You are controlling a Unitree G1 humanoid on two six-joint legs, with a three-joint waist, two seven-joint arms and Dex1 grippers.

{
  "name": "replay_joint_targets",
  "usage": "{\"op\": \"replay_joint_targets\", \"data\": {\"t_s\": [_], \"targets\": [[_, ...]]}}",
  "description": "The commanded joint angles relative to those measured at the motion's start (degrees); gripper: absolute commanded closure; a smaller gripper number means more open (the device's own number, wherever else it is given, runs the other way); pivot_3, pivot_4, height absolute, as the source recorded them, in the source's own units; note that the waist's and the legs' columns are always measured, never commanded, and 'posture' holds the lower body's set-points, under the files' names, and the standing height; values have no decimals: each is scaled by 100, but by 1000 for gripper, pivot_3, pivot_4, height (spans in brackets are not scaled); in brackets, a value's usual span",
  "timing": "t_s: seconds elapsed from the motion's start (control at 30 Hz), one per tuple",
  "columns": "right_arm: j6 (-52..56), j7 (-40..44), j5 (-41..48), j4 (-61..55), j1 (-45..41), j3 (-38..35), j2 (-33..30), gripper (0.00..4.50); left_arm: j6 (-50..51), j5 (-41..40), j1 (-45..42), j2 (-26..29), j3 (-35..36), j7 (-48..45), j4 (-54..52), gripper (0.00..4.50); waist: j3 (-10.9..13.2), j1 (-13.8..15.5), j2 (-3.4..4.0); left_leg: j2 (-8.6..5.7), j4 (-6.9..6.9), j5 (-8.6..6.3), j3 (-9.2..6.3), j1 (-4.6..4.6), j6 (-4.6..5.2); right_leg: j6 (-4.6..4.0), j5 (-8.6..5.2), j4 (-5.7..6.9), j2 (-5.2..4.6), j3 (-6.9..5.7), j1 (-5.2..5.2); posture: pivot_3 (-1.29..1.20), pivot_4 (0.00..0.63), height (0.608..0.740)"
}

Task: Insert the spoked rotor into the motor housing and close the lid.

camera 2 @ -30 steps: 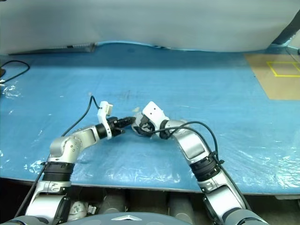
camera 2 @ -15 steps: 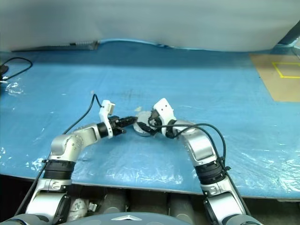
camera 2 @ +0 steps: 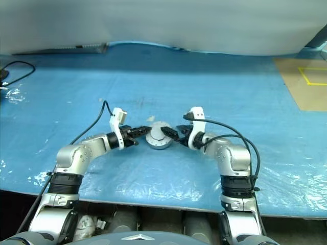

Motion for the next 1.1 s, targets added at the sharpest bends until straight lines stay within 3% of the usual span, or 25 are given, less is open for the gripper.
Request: {"op": "replay_joint_targets", "data": {"t_s": [0.03, 0.3, 0.4, 0.57, 0.7, 0.93, 1.07, 1.1], "targets": [[659, -112, 638, -42, 39, -487, 218, 14, 81, 62, 13, -24, -205, -65, -28, 4274, 0, 2, 0, 0, 0, 0, 0, 0, 0, 0, 0, 0, -1, -1, 1, 0, 150, 740], [1275, -535, 1367, 653, -114, -1559, 947, 14, 81, 94, 71, -30, -223, -99, -58, 4274, 0, 4, 1, 1, 0, 0, -2, 0, 0, -1, 1, 1, -1, -5, 1, 0, 150, 740], [1459, -636, 1635, 874, -216, -1923, 1041, 625, 86, 94, 100, -29, -214, -106, -70, 4274, 0, 6, 1, -1, 2, 0, -2, 0, 0, -1, 1, 1, -4, -5, 3, 0, 150, 740], [1720, -706, 1983, 992, -253, -2276, 1038, 2443, 74, 118, 133, -24, -215, -129, -45, 4274, 2, 6, 4, 2, 2, 1, -2, -1, -1, 1, 3, 1, -2, -10, 3, 0, 150, 740], [1906, -721, 2136, 949, -114, -2296, 978, 3463, 83, 141, 147, -45, -190, -147, -8, 4274, 2, 17, 5, 1, 2, 1, -3, -2, -1, 2, 4, 1, -4, -13, 5, 0, 150, 740], [1950, -805, 2204, 844, -4, -2189, 975, 3468, -275, 229, 180, -192, -81, -90, 25, 4274, 2, 17, 5, 2, 3, 1, -3, 0, -1, 2, 4, 2, -3, -13, 6, 0, 150, 740], [1914, -958, 2328, 770, -99, -2349, 1154, 3468, -105, -251, 68, -437, 663, 217, 98, 4274, 2, 12, 5, 3, 3, 1, -4, -1, -1, 3, 5, 2, -3, -15, 5, 0, 150, 740], [1884, -1006, 2383, 764, -152, -2406, 1205, 3468, -50, -408, 47, -486, 904, 293, 153, 4094, 2, 4, 5, 3, 3, 1, -4, -1, -1, 2, 5, 3, -2, -15, 5, 0, 150, 740]]}}
